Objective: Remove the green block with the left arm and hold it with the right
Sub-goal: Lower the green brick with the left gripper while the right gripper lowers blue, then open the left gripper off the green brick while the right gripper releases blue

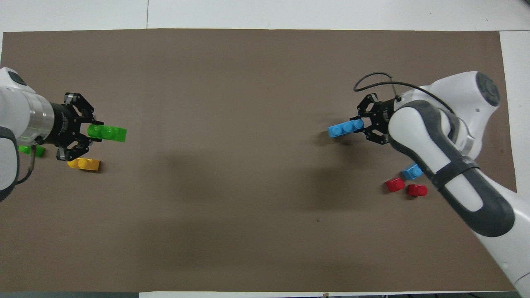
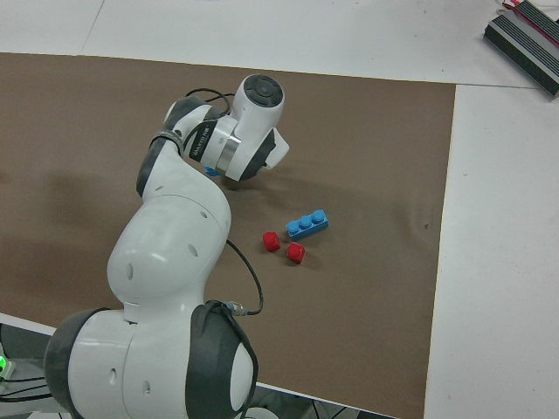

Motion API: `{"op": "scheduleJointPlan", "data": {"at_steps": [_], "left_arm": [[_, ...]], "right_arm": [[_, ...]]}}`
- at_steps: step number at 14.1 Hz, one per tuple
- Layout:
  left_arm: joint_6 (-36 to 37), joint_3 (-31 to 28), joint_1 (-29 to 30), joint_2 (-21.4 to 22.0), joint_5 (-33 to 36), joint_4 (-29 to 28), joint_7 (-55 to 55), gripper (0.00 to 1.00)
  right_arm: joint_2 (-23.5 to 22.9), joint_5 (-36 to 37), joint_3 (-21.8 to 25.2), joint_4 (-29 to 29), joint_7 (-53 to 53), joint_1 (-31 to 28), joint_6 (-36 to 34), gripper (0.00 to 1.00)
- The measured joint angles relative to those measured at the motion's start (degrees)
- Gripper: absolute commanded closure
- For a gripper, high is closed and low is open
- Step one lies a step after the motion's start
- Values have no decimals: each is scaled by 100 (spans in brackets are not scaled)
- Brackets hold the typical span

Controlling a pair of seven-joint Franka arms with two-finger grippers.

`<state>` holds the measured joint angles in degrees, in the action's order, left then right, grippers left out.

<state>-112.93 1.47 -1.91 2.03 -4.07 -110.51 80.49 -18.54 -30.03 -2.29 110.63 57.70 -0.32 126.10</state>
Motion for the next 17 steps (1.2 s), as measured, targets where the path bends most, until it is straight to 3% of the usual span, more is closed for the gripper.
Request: {"op": "scheduleJointPlan", "data": {"at_steps": [4,10,11,12,13,17], "left_arm": [[-551,1,426,-553,-3,21,-621,100],[-1768,-4,639,-1721,90,91,-974,100],[-1856,-1,664,-1893,166,152,-1002,100],[-1903,-1,673,-2052,234,243,-1013,100],[-1916,1,674,-2185,301,335,-1015,100],[-2155,22,673,-2473,541,439,-1045,99]], "right_arm": [[0,6,-5,59,-225,-755,-391,100],[4,6,-12,258,-538,-1144,-462,100],[8,6,-14,274,-538,-1146,-462,75],[13,6,-24,290,-538,-1145,-463,24],[18,6,-36,298,-538,-1138,-463,9],[162,15,-91,152,-538,-1035,-704,1]]}}
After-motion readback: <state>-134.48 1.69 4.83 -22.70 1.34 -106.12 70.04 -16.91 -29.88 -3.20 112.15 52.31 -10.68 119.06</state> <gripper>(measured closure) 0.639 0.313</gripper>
